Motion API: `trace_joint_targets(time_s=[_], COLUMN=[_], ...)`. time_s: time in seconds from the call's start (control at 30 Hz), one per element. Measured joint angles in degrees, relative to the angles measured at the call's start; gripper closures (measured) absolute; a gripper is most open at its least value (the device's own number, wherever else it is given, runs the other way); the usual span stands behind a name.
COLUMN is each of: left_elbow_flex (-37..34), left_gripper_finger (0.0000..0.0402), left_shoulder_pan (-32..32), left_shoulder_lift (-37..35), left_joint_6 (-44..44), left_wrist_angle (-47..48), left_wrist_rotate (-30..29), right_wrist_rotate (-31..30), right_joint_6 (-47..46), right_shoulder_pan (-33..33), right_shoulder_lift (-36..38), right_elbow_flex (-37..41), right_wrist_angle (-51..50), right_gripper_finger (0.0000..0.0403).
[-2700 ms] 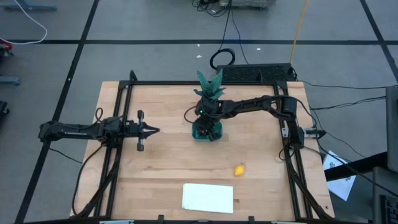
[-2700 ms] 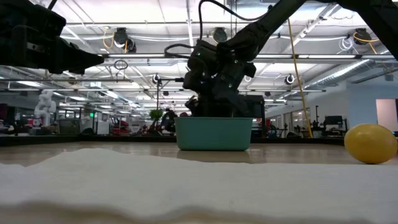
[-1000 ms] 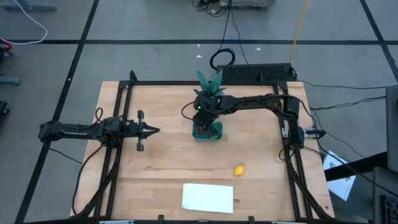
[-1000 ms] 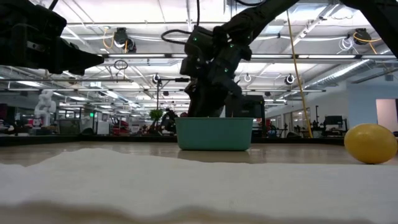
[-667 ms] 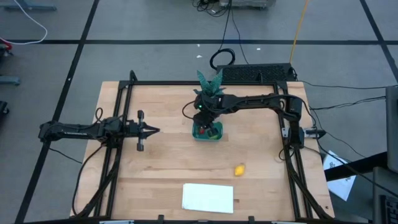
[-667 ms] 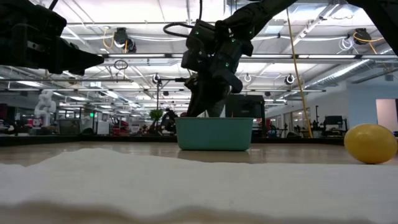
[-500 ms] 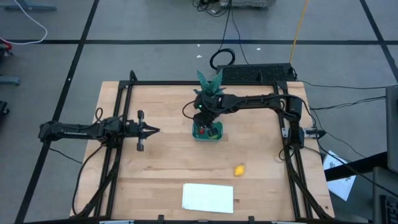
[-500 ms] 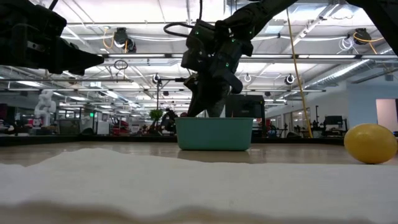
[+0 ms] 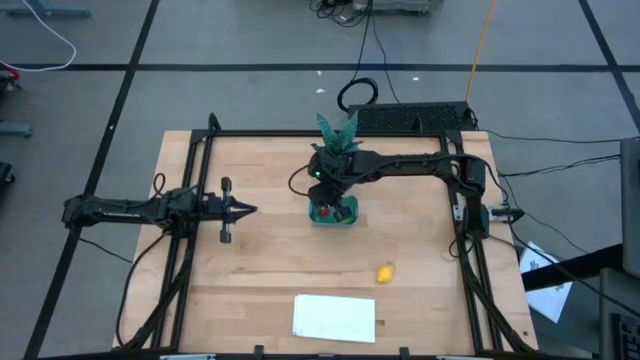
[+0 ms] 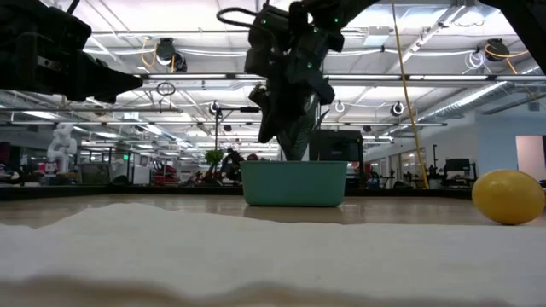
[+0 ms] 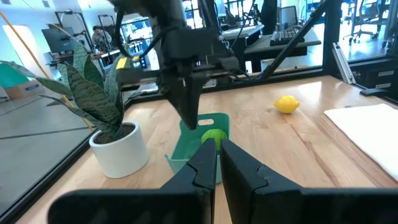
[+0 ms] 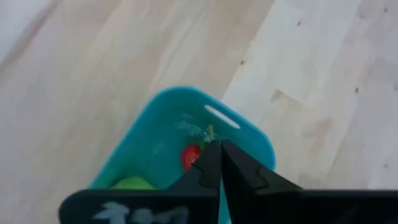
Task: Pick and placing Produce into tupperware
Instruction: Put the yellow lemon into the green bin
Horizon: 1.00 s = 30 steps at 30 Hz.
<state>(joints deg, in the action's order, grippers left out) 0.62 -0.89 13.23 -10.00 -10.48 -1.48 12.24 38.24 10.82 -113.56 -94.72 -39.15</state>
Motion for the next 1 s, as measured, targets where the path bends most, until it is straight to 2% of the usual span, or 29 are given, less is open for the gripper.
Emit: trace_joint_targets(time_s=[0.23,0.53,0.8,1.0], left_elbow_flex=[0.00,0.00,0.00,0.00], left_gripper_finger=[0.0376,0.0376,0.0376,0.0376], left_shoulder_pan=[0.02,0.01,0.00,0.00], left_shoulder_lift=[-0.02,-0.02,-0.02,-0.02], left_joint_6=[0.04,0.02,-0.02,-0.56], left_wrist_angle=[-0.02,-0.28,-0.72,-1.44], left_wrist_rotate=[0.02,-0.02,-0.11,-0.13], right_wrist_rotate=[0.57,4.41,7.59,7.59], right_joint_6=[-3.17,-6.35,-9.60,-12.68], right_shoulder_pan=[-0.39,0.18,0.44,0.47], right_shoulder_lift=[0.88,6.78,14.76,22.92], right_elbow_flex=[-1.77,-1.77,-0.58,5.72], right_wrist_angle=[-1.93,-3.26,-3.84,1.87], right_gripper_finger=[0.0402,0.0403,0.0403,0.0403])
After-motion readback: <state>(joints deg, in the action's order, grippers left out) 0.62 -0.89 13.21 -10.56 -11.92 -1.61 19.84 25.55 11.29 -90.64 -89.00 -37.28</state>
